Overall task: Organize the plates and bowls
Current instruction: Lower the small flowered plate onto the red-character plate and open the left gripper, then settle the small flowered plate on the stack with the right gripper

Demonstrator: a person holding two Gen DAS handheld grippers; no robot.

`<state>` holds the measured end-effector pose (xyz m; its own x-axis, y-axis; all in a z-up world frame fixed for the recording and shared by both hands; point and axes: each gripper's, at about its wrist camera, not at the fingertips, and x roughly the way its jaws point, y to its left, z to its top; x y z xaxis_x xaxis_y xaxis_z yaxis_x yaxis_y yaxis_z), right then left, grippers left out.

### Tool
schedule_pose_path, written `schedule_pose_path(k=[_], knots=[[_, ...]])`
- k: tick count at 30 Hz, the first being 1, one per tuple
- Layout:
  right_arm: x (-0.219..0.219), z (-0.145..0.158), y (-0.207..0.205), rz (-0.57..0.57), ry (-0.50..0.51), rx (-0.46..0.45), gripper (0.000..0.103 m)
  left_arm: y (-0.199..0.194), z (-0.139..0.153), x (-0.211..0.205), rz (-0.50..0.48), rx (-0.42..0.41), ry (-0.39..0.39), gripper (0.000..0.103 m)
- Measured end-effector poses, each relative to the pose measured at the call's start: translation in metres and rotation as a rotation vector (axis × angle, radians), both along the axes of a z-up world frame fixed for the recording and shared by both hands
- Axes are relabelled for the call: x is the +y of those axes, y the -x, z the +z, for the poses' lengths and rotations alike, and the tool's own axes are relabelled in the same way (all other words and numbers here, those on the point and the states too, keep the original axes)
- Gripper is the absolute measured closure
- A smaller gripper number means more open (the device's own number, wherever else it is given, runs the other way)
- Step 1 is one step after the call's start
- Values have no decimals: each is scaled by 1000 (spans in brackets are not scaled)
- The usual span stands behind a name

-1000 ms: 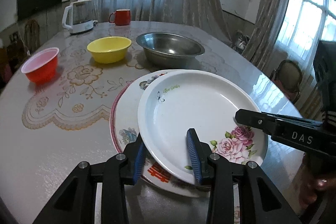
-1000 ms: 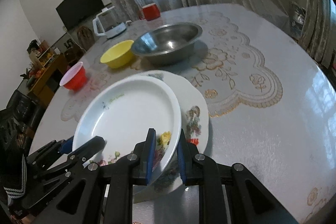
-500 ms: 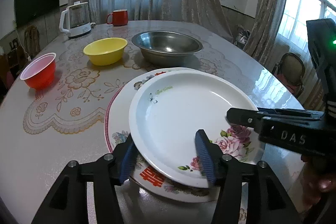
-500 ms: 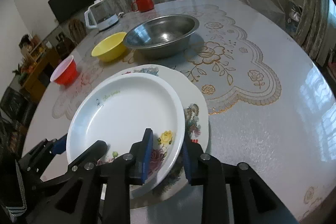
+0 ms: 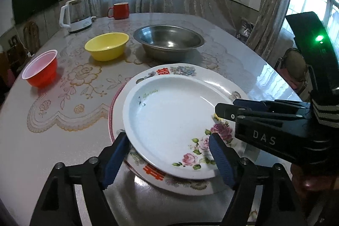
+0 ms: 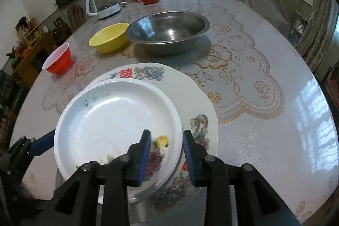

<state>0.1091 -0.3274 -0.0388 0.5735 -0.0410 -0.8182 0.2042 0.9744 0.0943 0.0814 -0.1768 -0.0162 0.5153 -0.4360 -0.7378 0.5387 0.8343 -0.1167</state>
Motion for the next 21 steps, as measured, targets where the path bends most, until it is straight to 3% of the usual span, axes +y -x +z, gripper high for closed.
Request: schedule_pose_path(k=[7, 12, 21], knots=[[-5, 4, 4, -44, 26, -35, 68, 14, 8, 26, 22, -45, 122, 16], [-7, 4, 7, -45, 8, -48, 68, 13, 6, 35, 48, -24, 158, 16], [-12, 3, 11, -75, -60, -69, 68, 13, 14, 62, 123, -56, 226, 16]])
